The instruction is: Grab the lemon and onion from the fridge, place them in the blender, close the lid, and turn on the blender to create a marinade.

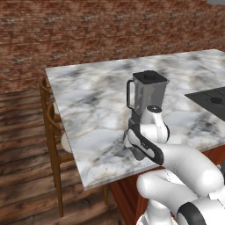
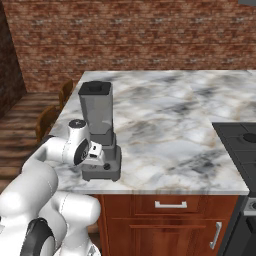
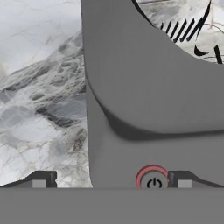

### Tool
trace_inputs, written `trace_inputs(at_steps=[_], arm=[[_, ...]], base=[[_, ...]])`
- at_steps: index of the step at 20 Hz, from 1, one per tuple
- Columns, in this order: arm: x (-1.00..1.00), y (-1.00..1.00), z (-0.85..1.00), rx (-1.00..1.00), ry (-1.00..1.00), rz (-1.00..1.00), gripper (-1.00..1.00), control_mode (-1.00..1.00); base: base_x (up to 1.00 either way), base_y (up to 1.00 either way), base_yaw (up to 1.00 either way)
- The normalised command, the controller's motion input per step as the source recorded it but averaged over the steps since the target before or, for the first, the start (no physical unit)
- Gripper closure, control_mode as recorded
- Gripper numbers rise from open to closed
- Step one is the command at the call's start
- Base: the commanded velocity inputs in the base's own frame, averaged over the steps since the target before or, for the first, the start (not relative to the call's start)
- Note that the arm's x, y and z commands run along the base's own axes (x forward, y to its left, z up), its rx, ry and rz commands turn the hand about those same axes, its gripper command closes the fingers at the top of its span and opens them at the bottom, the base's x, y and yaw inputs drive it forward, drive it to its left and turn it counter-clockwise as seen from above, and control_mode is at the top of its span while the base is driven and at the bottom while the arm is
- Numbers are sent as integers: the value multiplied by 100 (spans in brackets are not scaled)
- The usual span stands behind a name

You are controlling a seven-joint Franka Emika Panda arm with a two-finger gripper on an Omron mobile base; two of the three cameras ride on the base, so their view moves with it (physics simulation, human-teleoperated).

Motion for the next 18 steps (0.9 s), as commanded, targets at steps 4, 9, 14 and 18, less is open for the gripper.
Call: trace_inputs(at_steps=[4,9,14,18], arm=[[0,4,0,0,0,0,-100,-100],[-1,8,5,0,0,0,-100,-100],[-1,7,14,0,0,0,-100,-100],[-2,6,19,0,0,0,-100,-100]], base=[[0,0,0],[0,0,0],[0,0,0],[0,0,0]])
